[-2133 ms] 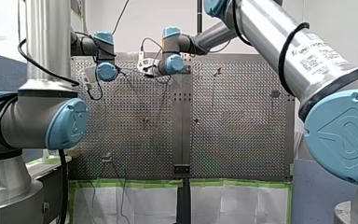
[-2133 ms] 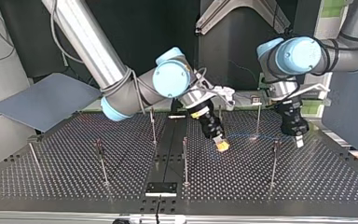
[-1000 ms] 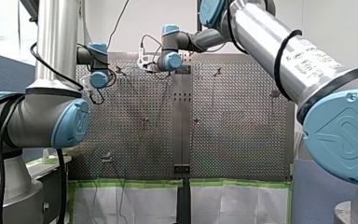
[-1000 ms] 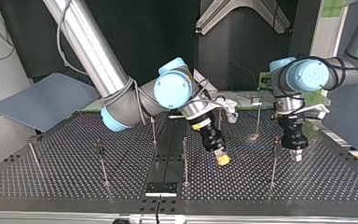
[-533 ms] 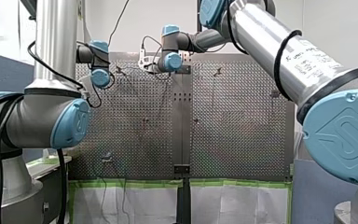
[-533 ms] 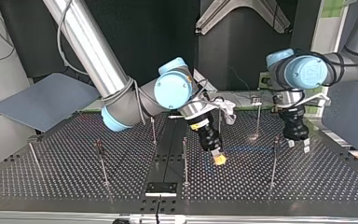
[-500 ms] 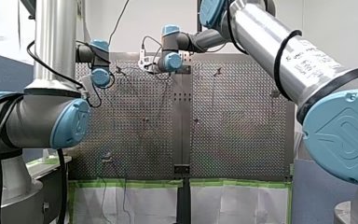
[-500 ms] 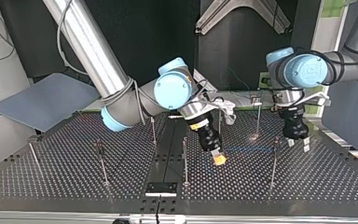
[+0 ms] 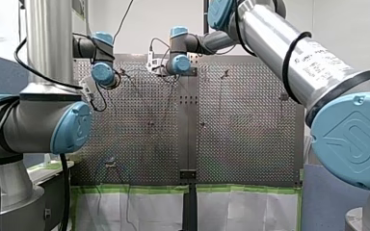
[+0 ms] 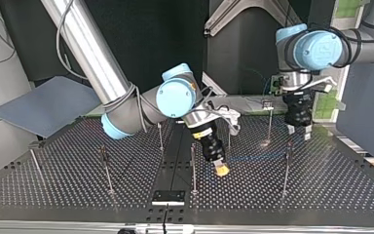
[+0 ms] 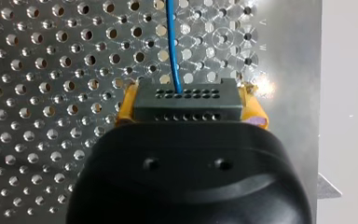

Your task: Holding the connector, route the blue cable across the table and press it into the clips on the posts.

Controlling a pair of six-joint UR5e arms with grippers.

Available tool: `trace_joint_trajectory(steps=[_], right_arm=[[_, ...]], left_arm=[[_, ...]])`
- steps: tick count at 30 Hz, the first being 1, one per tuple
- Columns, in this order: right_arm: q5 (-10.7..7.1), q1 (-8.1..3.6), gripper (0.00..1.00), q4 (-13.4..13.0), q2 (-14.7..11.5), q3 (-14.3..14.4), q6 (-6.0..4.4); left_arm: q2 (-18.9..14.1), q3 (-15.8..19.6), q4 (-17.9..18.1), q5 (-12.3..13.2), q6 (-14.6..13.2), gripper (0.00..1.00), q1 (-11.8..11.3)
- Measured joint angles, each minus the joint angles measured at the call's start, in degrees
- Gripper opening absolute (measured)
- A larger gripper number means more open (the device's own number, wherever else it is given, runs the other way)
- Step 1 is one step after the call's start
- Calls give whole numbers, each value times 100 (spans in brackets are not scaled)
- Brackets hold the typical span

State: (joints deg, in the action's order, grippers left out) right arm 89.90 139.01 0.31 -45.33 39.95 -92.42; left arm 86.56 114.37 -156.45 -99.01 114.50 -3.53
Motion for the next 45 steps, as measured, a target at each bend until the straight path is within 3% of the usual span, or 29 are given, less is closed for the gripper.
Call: trace_joint_trajectory(steps=[4,12,22,32,45], right_arm=[[2,-5,0,2,0,0,1],[1,-7,0,3,1,-1,3],[2,-9,0,7,1,0,-5],[2,-9,0,20,1,0,-5],[2,-9,0,21,1,0,-5]], left_arm=[[-221,117,-221,77,-46,100,59],[-604,143,-601,-4,-296,100,142],[-1061,124,-603,498,-401,100,276],[-705,-20,-617,941,-692,100,451],[-256,-426,-312,913,-529,100,676]])
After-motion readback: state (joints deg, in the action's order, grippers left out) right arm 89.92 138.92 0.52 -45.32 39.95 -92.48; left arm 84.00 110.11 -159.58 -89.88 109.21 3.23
